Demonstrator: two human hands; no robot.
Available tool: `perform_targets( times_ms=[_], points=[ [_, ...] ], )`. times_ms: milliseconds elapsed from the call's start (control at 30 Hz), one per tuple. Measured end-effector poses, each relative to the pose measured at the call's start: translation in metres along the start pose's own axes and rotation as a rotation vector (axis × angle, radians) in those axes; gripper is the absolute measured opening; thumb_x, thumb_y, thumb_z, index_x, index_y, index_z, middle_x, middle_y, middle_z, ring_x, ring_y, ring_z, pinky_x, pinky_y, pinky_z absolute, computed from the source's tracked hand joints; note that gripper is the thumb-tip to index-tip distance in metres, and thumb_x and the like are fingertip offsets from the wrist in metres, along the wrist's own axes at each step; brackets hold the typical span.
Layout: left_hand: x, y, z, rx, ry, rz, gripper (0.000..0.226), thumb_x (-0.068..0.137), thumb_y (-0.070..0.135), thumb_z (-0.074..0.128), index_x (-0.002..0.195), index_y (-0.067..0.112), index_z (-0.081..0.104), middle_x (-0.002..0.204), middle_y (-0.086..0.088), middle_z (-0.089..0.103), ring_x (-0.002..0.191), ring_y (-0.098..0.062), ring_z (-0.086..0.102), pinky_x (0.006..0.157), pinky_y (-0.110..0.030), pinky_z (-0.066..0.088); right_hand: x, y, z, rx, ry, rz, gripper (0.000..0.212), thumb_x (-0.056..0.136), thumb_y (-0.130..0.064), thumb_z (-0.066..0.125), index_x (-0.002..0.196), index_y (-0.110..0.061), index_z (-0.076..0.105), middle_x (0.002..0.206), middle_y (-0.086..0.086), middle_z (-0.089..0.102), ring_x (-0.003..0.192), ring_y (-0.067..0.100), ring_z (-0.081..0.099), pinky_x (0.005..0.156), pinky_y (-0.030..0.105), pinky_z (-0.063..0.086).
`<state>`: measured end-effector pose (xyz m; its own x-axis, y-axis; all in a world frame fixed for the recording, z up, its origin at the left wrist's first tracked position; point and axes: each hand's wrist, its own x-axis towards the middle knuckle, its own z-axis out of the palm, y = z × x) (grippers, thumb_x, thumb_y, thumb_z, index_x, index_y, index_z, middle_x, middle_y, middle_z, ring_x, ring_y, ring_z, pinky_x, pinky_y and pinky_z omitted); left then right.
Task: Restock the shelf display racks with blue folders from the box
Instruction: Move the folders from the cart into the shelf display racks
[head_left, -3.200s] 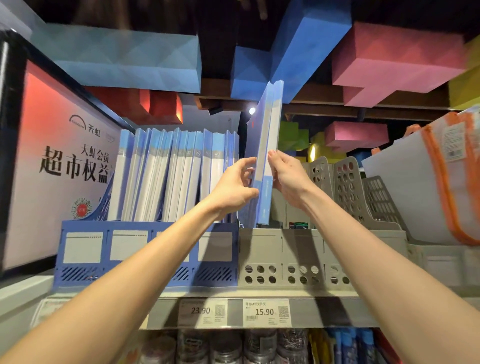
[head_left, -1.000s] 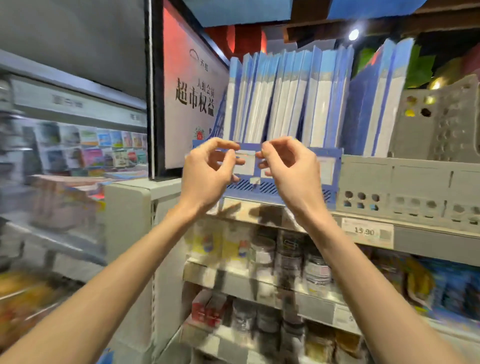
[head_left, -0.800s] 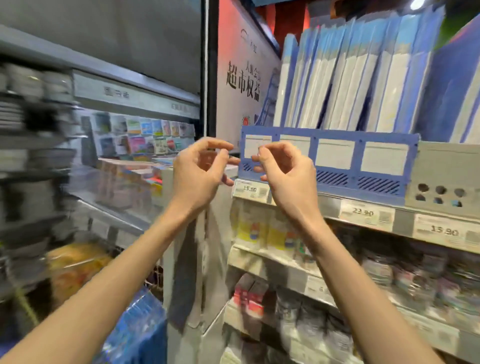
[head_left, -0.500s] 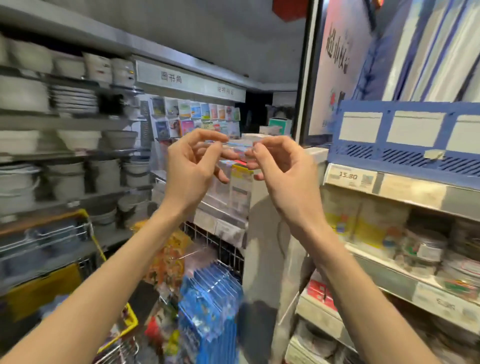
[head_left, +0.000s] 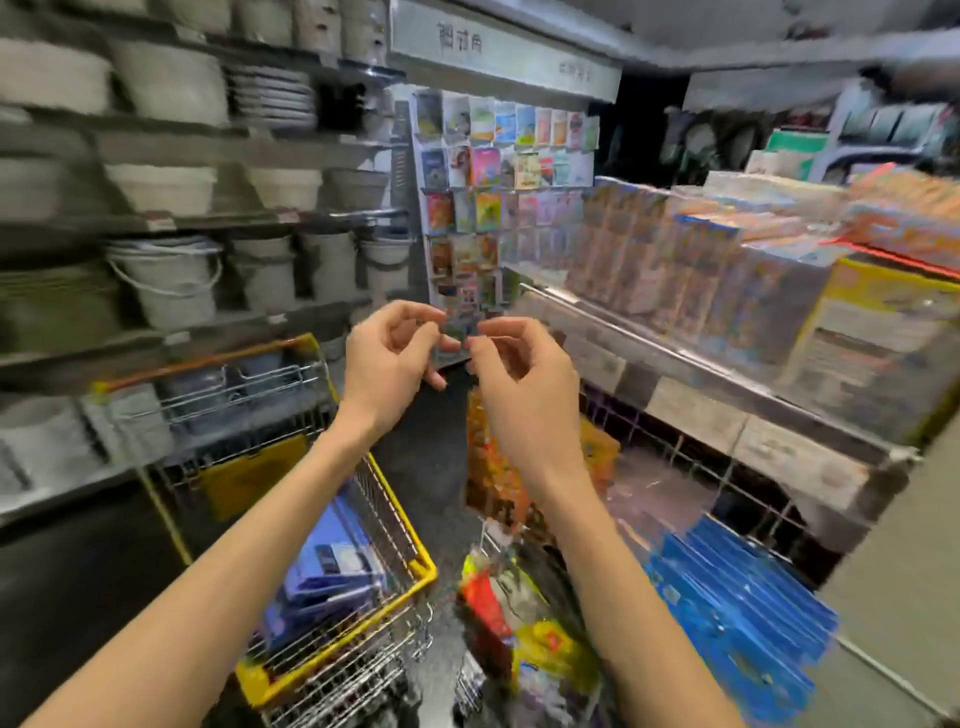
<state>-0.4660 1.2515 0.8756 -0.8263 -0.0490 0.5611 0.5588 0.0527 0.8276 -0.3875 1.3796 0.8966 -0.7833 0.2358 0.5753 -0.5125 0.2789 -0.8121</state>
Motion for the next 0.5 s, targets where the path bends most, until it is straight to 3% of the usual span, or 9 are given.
perform_targets(
  times_ms=[133, 267, 400, 500],
  points=[
    [0.002, -0.069, -0.051, 0.048, 0.091, -0.160, 0.013, 0.099, 0.001, 0.053, 0.104, 0.001, 0.065, 0.080, -0.009, 0.076, 0.057, -0.033, 0.068, 0.049, -0.031, 0.054, -0.010, 0.059, 0.064, -0.005, -0.069, 0.120, 0.006, 0.093, -0.014, 0.064, 0.096, -0.018, 0.066, 0.075, -0.009, 0.067, 0.065, -0.001, 0.061, 0.063, 0.020, 0.048],
    [-0.011, -0.133, -0.090, 0.126, 0.167, -0.346, 0.012, 0.099, 0.004, 0.053, 0.102, 0.006, 0.065, 0.077, -0.005, 0.077, 0.043, -0.022, 0.062, 0.051, -0.030, 0.048, -0.024, 0.116, 0.117, -0.029, -0.174, 0.267, 0.007, 0.093, -0.018, 0.062, 0.099, -0.019, 0.067, 0.081, -0.008, 0.069, 0.071, 0.001, 0.062, 0.065, 0.016, 0.046],
    [-0.030, -0.196, -0.125, 0.227, 0.201, -0.540, 0.013, 0.100, 0.006, 0.051, 0.105, 0.006, 0.064, 0.083, -0.008, 0.076, 0.042, -0.016, 0.063, 0.039, -0.019, 0.039, -0.040, 0.175, 0.171, -0.078, -0.282, 0.438, 0.012, 0.093, -0.019, 0.060, 0.101, -0.017, 0.068, 0.088, -0.006, 0.069, 0.086, 0.009, 0.062, 0.066, 0.015, 0.041],
    [-0.029, -0.246, -0.150, 0.295, 0.213, -0.665, 0.013, 0.100, 0.010, 0.052, 0.109, 0.009, 0.062, 0.086, -0.007, 0.077, 0.049, -0.022, 0.067, 0.039, -0.021, 0.037, -0.041, 0.220, 0.214, -0.080, -0.352, 0.576, 0.014, 0.093, -0.016, 0.059, 0.102, -0.014, 0.068, 0.094, 0.000, 0.070, 0.087, 0.013, 0.062, 0.062, 0.006, 0.041]
  ],
)
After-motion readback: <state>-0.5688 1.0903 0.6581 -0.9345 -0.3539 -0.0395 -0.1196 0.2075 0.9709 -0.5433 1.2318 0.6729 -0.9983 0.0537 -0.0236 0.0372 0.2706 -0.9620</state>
